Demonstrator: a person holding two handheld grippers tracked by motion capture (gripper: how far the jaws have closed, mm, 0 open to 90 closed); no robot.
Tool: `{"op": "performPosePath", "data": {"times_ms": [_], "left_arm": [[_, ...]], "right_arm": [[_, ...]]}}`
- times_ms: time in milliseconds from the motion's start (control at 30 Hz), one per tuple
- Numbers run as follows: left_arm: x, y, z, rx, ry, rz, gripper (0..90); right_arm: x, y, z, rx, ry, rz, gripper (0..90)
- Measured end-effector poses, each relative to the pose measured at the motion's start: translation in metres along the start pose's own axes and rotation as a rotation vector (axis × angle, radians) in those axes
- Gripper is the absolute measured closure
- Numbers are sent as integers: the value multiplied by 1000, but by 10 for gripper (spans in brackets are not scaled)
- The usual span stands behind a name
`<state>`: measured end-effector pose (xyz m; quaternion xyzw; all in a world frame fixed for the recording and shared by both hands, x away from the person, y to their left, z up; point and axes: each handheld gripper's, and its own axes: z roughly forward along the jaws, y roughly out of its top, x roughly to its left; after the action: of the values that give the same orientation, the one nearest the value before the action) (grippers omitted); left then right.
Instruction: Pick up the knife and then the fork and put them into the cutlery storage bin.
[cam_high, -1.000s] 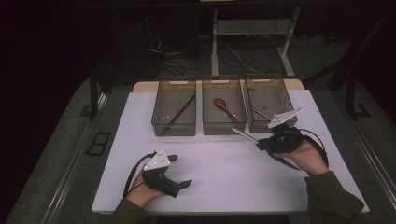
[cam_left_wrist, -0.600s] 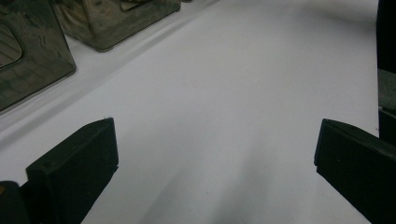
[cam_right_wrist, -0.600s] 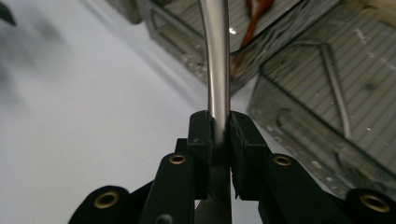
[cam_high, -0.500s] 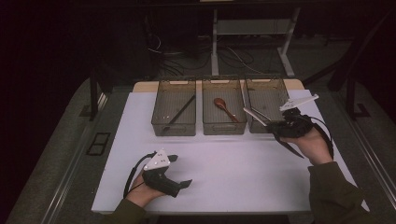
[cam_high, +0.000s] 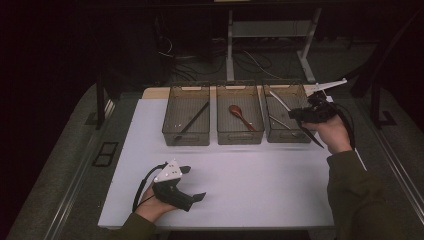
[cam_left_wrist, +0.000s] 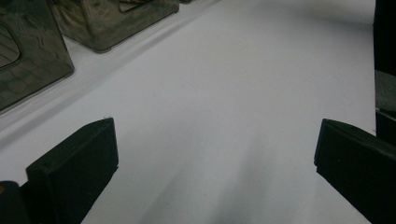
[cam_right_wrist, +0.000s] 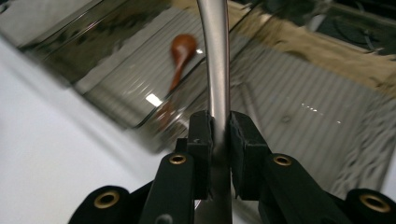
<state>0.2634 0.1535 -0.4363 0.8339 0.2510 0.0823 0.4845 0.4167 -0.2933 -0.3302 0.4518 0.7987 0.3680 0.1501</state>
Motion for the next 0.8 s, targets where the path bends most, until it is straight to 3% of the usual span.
{"op": "performPosePath", "data": {"times_ms": [300,400,533,800], "left_arm": [[0,0,0,-7,-6,-4,0],[-2,0,1,-8,-12,-2,0],[-1,0,1,-12,-17,-6,0],[0,0,-1,-16,-20,-7,0]], "right_arm": [[-25,28,15,-65,-48,51,795],[-31,34,26,-68,-70,42,795],[-37,41,41,-31,-124,29,795],[-47,35,70,33,-152,65,795]]}}
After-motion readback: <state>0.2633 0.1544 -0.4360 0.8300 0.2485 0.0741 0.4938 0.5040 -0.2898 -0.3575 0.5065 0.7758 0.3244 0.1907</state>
